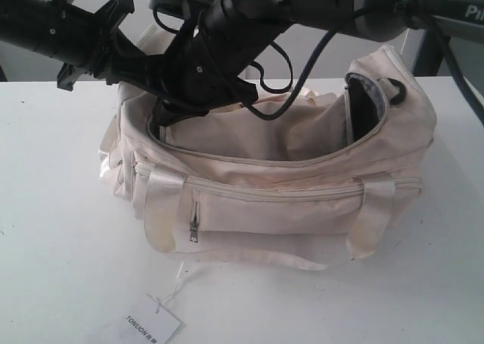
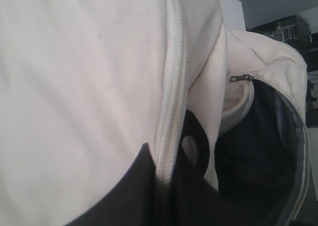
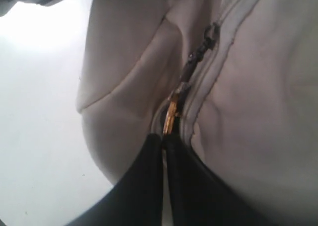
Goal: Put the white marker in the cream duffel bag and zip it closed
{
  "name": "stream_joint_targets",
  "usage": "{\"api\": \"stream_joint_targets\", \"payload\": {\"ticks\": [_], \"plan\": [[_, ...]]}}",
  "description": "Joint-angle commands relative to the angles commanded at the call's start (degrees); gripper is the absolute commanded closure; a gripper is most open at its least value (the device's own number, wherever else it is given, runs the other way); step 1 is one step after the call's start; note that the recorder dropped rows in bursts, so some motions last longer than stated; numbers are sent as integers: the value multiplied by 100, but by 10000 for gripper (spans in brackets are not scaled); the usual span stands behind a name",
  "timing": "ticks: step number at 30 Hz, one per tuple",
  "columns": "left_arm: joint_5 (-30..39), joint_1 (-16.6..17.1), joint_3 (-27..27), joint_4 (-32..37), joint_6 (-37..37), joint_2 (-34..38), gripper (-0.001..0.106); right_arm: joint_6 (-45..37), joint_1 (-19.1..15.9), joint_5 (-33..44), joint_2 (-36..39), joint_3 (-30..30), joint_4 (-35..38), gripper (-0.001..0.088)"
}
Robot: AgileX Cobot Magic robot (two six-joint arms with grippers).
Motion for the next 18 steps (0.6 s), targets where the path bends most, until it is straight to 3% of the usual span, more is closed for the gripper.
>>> {"api": "stream_joint_targets", "payload": {"ticks": [18], "plan": [[-338,0,0,28,11,20,1053,-457,0,873,-15,0,26,868]]}}
